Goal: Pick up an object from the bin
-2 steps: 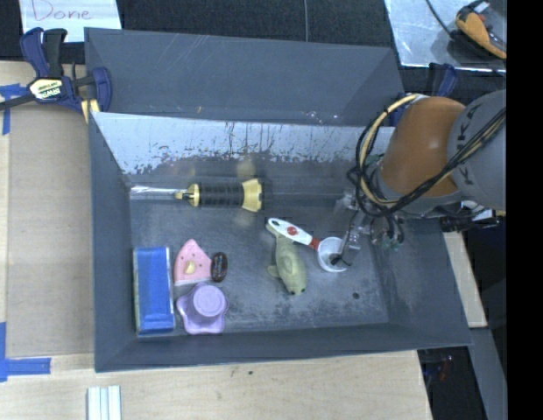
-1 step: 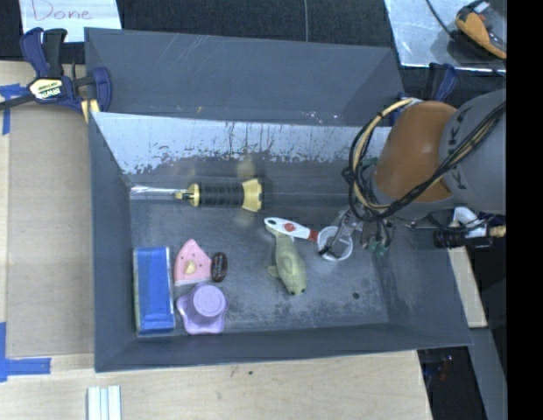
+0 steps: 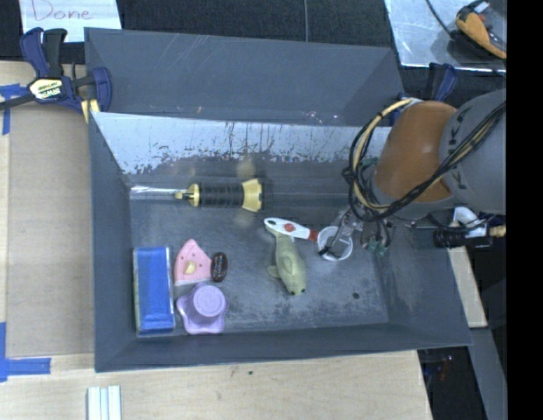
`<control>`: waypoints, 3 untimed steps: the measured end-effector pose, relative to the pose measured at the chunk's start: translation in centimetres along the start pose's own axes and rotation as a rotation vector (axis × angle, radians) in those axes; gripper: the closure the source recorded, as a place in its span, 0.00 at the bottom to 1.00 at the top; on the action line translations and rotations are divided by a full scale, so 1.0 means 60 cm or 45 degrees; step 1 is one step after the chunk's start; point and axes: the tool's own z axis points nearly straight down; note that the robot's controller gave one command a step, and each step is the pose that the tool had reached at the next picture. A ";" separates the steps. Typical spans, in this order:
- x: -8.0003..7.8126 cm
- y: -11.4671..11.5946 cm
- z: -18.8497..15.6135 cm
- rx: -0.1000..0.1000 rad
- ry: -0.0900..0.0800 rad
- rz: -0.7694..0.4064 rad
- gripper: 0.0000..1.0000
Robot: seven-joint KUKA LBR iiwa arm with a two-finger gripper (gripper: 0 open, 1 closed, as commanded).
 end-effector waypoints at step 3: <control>0.000 -0.001 -0.060 -0.001 -0.004 -0.005 1.00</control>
Offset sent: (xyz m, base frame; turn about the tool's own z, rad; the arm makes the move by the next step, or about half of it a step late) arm -0.0002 -0.0002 0.0247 -0.0010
